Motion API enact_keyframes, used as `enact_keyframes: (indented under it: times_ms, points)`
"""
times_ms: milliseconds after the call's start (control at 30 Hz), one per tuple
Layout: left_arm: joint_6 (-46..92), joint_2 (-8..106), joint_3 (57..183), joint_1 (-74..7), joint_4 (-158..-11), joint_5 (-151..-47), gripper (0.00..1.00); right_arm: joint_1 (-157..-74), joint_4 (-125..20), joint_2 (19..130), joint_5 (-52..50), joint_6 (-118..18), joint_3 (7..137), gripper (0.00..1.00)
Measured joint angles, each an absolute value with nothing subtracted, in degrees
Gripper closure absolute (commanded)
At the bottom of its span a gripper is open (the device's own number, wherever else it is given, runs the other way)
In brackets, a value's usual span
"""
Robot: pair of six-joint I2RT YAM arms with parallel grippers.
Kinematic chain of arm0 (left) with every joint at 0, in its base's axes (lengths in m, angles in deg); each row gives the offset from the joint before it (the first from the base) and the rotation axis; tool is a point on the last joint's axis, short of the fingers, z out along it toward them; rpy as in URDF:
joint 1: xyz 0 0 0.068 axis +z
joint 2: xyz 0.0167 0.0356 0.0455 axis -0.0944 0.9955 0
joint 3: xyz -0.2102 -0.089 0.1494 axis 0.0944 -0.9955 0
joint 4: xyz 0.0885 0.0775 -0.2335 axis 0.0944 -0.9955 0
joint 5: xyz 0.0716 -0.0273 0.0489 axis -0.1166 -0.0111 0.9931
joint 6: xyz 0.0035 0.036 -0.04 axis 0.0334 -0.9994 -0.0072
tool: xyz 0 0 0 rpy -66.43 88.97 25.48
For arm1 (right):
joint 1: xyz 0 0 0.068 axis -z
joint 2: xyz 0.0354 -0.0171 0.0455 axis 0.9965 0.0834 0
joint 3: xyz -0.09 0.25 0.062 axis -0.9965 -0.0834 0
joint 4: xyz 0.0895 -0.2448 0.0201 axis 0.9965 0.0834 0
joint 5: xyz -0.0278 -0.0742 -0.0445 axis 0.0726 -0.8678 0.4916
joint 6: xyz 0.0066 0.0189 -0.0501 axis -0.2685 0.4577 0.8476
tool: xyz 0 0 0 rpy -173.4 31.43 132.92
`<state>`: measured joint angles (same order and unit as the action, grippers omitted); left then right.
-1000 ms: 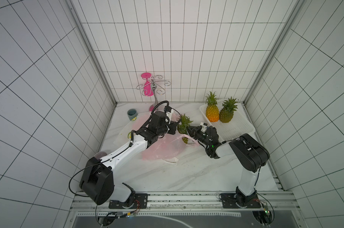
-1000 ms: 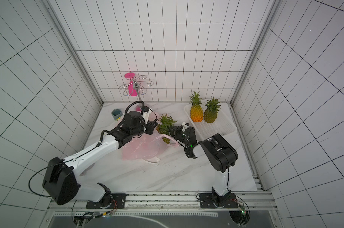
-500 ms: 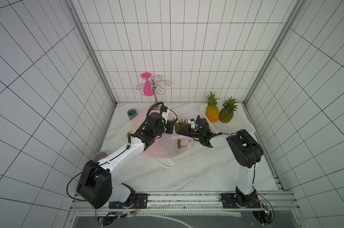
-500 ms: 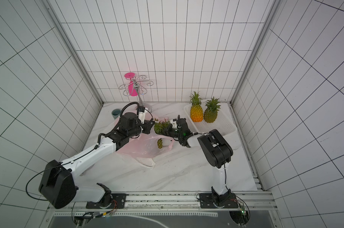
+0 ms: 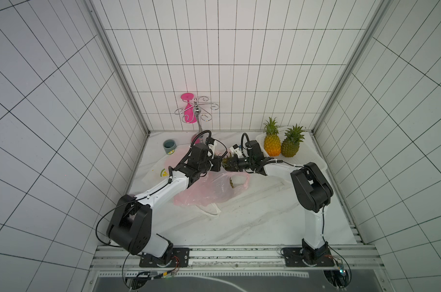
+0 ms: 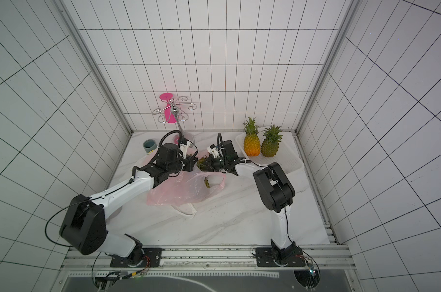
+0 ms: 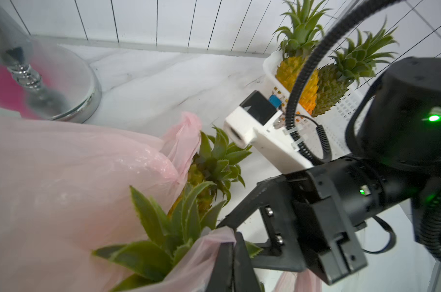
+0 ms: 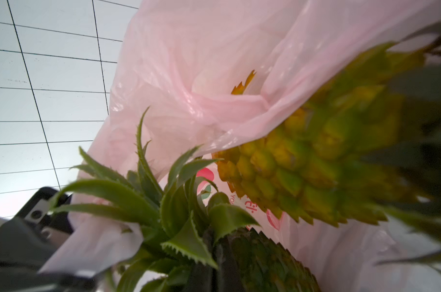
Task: Place the pineapple into a plastic bag & tie a knot
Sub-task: Adjust the pineapple in the plastic bag.
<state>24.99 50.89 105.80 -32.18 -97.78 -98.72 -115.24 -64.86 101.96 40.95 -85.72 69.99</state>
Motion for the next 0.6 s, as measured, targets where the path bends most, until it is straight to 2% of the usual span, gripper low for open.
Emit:
enact_keyframes:
  times_ms: [367,600]
  points:
    - [25.25,45.73,105.91,-31.68,-96.56,-96.32,1.0,-115.61,-58.94,93.15,41.76,-75.78,67.72,1.0]
    - [24.82,49.6,109.32,-31.75,-97.5,-99.05,1.0,-118.93,-48.8,98.55,41.65,-66.18,71.78,1.0]
